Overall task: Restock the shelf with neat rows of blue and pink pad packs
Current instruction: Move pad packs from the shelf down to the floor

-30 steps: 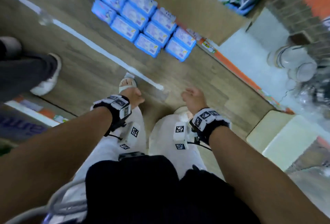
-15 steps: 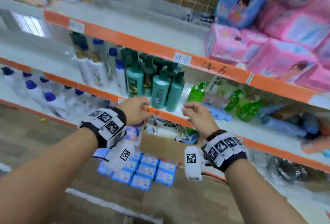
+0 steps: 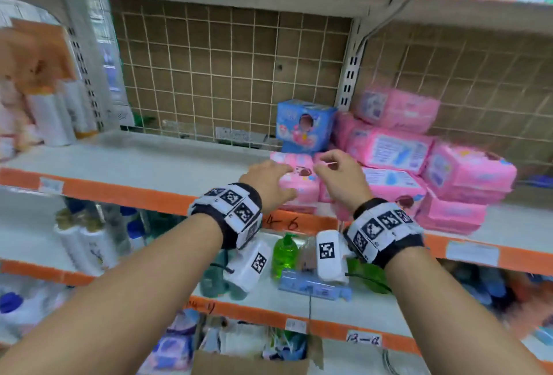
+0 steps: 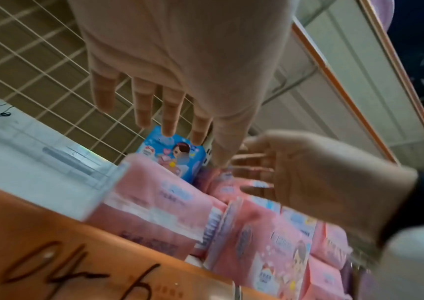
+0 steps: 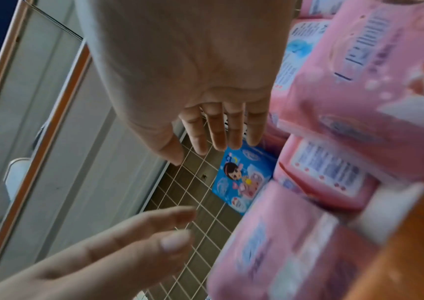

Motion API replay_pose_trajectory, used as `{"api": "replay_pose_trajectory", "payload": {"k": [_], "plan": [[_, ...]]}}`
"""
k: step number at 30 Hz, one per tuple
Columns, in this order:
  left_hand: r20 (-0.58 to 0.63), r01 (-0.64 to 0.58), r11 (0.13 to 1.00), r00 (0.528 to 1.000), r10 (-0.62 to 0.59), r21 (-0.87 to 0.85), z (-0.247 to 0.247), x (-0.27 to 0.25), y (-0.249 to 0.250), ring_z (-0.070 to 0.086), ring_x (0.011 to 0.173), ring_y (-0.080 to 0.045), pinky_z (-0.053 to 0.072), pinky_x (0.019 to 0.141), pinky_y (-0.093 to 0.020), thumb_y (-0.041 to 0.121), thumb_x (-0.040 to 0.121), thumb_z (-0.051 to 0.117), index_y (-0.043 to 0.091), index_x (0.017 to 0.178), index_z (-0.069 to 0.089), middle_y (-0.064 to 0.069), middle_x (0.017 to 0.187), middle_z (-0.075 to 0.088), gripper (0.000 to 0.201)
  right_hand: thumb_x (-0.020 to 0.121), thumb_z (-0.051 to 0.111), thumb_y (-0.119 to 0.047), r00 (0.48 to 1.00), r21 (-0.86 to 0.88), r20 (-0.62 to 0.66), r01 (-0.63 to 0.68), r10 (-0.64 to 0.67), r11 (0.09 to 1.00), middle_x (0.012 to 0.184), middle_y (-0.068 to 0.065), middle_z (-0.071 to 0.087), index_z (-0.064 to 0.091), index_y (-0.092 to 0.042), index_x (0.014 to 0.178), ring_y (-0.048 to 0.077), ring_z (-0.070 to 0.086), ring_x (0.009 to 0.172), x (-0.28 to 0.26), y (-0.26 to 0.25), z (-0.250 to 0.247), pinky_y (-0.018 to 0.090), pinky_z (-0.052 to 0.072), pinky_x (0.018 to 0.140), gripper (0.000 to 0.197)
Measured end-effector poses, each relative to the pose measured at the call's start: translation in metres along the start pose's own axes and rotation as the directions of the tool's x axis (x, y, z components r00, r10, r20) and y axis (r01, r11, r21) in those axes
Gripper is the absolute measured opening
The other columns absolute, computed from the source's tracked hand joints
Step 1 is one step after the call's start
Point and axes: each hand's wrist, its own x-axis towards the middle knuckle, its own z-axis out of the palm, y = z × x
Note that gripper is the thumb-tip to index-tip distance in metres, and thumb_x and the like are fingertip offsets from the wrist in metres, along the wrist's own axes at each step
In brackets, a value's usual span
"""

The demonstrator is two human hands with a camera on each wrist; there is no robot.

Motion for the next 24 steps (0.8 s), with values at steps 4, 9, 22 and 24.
{"api": "replay_pose_trajectory", "payload": {"k": [4, 9, 22, 24], "plan": [[-0.02, 0.007, 0.985, 1.0, -0.003, 0.174, 0.033, 0.037, 0.037, 0.038, 0.126, -0.029, 0.036, 0.1, -0.043, 0.038, 0.091, 0.045, 0.032, 0.131, 0.047, -0.004, 0.138, 0.042, 0.041, 0.083, 0.06, -0.014, 0.998, -0.072, 0.067, -0.011, 0.016, 0.997, 0.109, 0.013, 0.059, 0.06, -0.006, 0.102, 0.023, 0.054, 0.099, 0.034, 0.021, -0.016, 0.03, 0.041, 0.087, 0.021], [-0.087, 0.146, 0.925, 0.989, -0.124, 0.35, 0.055, 0.054, 0.025, 0.034, 0.127, -0.027, 0.027, 0.101, -0.049, 0.039, 0.09, 0.043, 0.028, 0.129, 0.043, -0.003, 0.137, 0.04, 0.041, 0.082, 0.061, -0.017, 0.986, -0.079, 0.159, 0.056, -0.043, 0.995, 0.095, 0.005, 0.056, 0.056, -0.015, 0.092, 0.016, 0.051, 0.084, 0.068, 0.021, -0.015, 0.021, 0.034, 0.07, 0.011], [-0.168, 0.476, 0.846, 0.879, -0.447, 0.241, 0.027, 0.043, -0.055, 0.011, 0.143, -0.02, 0.015, 0.111, -0.058, 0.015, 0.094, 0.037, 0.031, 0.139, 0.03, 0.007, 0.153, 0.019, 0.049, 0.077, 0.063, -0.038, 0.979, -0.593, 0.201, 0.088, 0.042, 0.8, 0.117, 0.014, 0.053, 0.047, -0.006, 0.124, 0.028, 0.052, 0.107, 0.194, -0.016, 0.005, 0.032, 0.043, 0.077, 0.059], [-0.158, 0.476, 0.85, 0.879, -0.45, 0.225, 0.027, 0.044, -0.057, 0.009, 0.143, -0.02, 0.012, 0.111, -0.059, 0.014, 0.094, 0.038, 0.031, 0.14, 0.028, 0.007, 0.154, 0.017, 0.05, 0.075, 0.065, -0.039, 0.964, -0.557, 0.221, 0.002, 0.146, 0.83, 0.101, 0.01, 0.05, 0.05, -0.008, 0.114, 0.023, 0.051, 0.089, 0.205, -0.01, 0.011, 0.028, 0.042, 0.065, 0.052]]}}
